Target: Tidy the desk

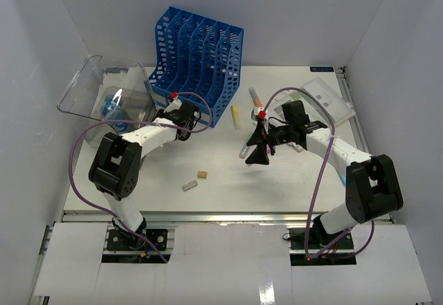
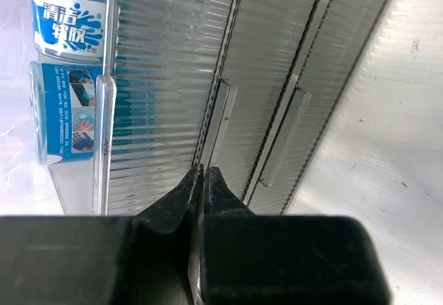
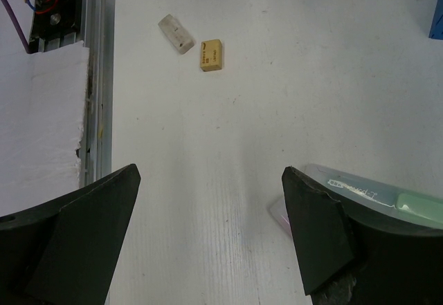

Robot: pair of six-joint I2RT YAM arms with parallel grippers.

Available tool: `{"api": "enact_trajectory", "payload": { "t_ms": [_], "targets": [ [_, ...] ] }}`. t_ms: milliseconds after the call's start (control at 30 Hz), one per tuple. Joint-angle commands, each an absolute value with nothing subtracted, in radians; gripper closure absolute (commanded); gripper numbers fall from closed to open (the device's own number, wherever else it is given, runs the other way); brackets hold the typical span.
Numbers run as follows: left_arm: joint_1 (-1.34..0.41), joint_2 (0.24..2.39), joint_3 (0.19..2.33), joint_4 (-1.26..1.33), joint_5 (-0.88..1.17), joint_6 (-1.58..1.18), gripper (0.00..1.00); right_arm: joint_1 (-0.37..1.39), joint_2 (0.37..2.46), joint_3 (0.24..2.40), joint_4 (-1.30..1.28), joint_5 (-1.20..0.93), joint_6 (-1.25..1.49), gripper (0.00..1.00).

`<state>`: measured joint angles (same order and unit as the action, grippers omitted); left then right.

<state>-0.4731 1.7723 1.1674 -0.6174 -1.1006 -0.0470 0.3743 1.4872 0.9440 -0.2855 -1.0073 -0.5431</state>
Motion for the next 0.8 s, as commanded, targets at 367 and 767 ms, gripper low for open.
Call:
{"api": "enact_trajectory", "payload": {
  "t_ms": [367, 767],
  "targets": [
    [-0.618, 1.746, 1.246, -0.816, -0.994, -0.304, 1.00, 0.368, 1.491, 0.956, -0.296, -1.043, -0.565, 0.10],
    [-0.668, 1.737, 1.294, -0.909, -0.930, -0.419, 1.00, 0.368, 1.491, 0.959, -0.307, -1.035, -0.574, 0.10]
  ]
}}
